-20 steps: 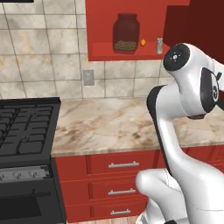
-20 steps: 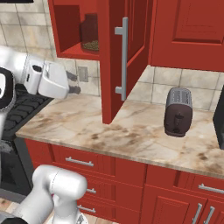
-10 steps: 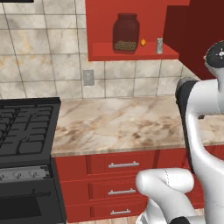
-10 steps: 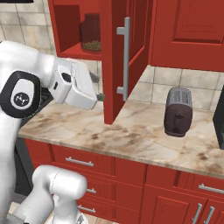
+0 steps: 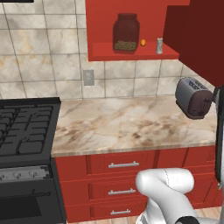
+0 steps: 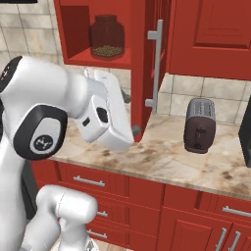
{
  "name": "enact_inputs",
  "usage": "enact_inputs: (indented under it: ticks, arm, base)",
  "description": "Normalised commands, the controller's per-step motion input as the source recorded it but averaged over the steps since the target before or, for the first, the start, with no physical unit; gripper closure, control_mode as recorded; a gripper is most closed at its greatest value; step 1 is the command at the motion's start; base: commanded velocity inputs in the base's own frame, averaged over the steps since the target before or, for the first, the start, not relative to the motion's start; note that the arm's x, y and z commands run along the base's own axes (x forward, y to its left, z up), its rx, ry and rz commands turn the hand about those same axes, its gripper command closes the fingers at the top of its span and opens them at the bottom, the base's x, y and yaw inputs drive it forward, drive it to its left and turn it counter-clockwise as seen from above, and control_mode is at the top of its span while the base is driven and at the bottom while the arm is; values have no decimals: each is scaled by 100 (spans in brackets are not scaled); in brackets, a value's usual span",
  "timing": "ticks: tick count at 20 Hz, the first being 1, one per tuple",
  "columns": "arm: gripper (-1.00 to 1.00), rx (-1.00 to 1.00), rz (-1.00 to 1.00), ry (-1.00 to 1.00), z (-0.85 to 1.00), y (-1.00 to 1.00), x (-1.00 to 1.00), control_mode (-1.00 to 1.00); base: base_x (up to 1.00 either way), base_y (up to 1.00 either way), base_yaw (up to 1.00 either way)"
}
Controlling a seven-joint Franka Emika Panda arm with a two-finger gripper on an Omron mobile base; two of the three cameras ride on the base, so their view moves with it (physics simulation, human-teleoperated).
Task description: Pick the candle and jar from the dining table and place them in the open cabinet. Close the cabinet after placing the objects.
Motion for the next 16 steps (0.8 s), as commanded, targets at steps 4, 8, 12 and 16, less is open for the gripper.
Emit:
enact_inputs:
  ticks: [4,8,12,16]
  arm:
    - [-100,23,0,-22,-4,-28,-100,-100]
    - [-100,26,0,-21,-12,-22,-100,-100]
    - [-100,24,2,-22,-8,-18,-91,-100]
    - [-100,27,16,-12,-2,-26,-1,-100]
  base:
    - [0,0,0]
    - [0,0,0]
    - [0,0,0]
    - [0,0,0]
